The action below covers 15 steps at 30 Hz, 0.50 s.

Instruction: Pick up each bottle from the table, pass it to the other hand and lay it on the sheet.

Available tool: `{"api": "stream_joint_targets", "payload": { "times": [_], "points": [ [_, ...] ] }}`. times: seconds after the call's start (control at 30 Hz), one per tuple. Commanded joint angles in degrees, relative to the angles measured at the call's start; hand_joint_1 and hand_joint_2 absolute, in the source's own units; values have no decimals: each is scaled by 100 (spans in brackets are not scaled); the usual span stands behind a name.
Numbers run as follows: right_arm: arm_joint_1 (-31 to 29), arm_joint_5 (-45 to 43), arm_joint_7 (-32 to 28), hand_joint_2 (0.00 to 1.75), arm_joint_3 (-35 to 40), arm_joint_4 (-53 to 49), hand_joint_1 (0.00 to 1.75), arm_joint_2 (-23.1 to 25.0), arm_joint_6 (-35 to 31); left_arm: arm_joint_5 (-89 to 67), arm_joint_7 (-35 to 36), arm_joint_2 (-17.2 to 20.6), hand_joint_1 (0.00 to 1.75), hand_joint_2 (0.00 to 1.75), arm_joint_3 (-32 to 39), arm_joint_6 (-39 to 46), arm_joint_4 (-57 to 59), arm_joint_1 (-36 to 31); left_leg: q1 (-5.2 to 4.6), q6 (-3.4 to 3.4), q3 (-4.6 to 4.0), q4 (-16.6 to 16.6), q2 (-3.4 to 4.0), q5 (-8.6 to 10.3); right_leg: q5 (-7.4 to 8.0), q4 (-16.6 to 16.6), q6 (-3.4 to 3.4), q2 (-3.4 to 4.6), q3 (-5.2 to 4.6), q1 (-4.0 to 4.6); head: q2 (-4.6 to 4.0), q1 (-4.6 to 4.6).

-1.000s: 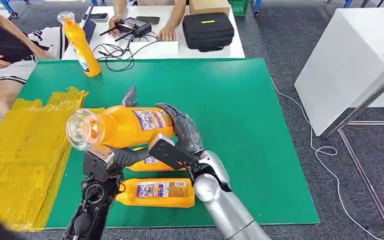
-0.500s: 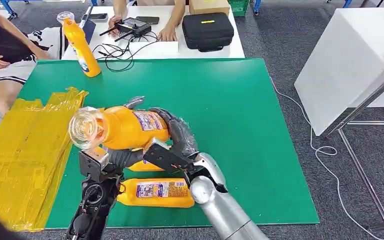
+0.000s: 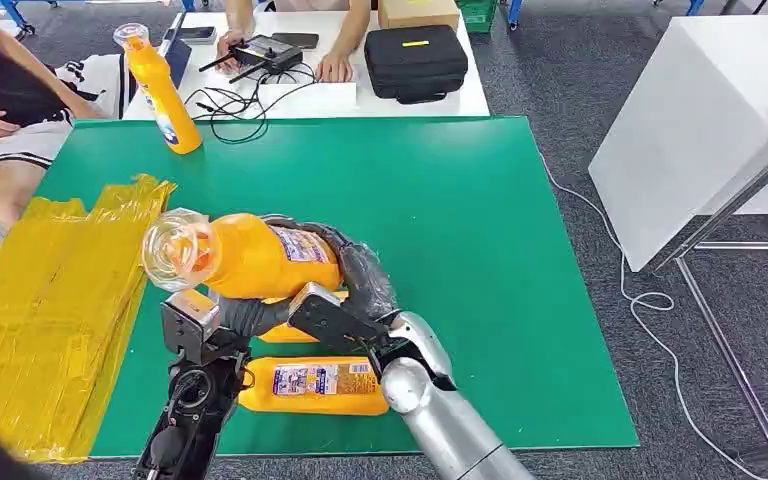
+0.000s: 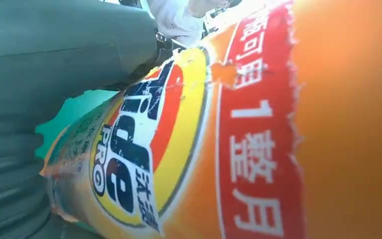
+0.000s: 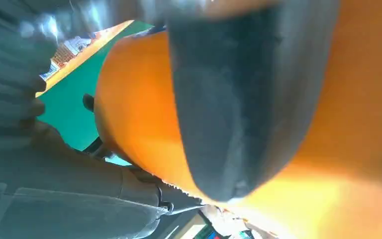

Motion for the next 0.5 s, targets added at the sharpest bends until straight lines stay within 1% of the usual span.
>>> {"api": "stream_joint_targets", "payload": {
  "times": [0.03, 0.07, 0.1, 0.13, 0.2, 0.23, 0.27, 0.33, 0.43, 0.47, 0.5],
  "points": [
    [-87, -28, -87, 175, 174, 189, 175, -169, -32, 72, -54, 66, 175, 175, 28, 98, 113, -126, 3, 1, 27, -11, -7, -4, -6, -13, 2, -16, 31, 5, 0, 0],
    [-88, -50, -115, 175, 151, 170, 134, -167, -73, 68, -72, 84, 175, 175, 47, 128, 70, -100, 2, 0, 18, -8, -2, -4, -4, -9, 1, -9, 20, 3, 0, 0],
    [-90, -113, -227, 175, 101, 100, 0, -183, -180, 57, -110, 118, 175, 175, 120, 240, -36, -50, 3, 1, 29, -11, -2, -6, -7, -12, 1, -12, 31, 5, 0, 0],
    [-81, -168, -277, 175, 57, 24, 0, -197, -220, 66, -126, 141, 175, 175, 177, 289, -92, -31, 0, 1, 15, -8, 0, -3, -3, -8, 1, -7, 16, 1, 0, 0],
    [41, -324, -530, 175, -46, -380, 0, -298, -388, 25, -158, 203, 175, 175, 345, 500, -239, 47, 5, 1, 40, -15, 4, -10, -8, -17, 1, -9, 41, 7, 0, 0],
    [181, -453, -667, 175, -120, -715, 0, -373, -432, -50, -167, 219, 175, 175, 426, 658, -316, 89, 1, 1, 18, -8, 1, -5, -5, -8, 1, -7, 20, 2, 0, 0],
    [272, -513, -701, 175, -163, -949, 0, -453, -424, -109, -169, 235, 175, 175, 482, 757, -350, 110, 4, 1, 32, -13, 2, -9, -8, -14, 2, -9, 34, 5, 0, 0],
    [347, -521, -692, 175, -183, -1134, 0, -526, -388, -102, -168, 239, 175, 175, 519, 744, -369, 123, 1, 1, 16, -8, -3, -3, -5, -8, 2, -10, 18, 1, 0, 0],
    [535, -649, -853, 175, -380, -1569, 0, -622, -624, -253, -108, 217, 175, 175, 632, 1097, -327, 78, 0, 2, 16, -7, -8, -4, -6, -7, 2, -14, 21, 2, 0, 0],
    [627, -677, -865, 175, -471, -1772, 0, -714, -657, -407, -50, 237, 175, 175, 677, 1328, -283, 37, 2, 2, 24, -9, -10, -6, -7, -11, 3, -19, 31, 4, 0, 0],
    [738, -681, -821, 175, -587, -1969, 0, -784, -727, -643, 55, 239, 175, 175, 729, 1671, -222, 7, 0, 2, 12, -5, -14, -2, -6, -7, 3, -22, 19, 2, 0, 0]
  ]
}}
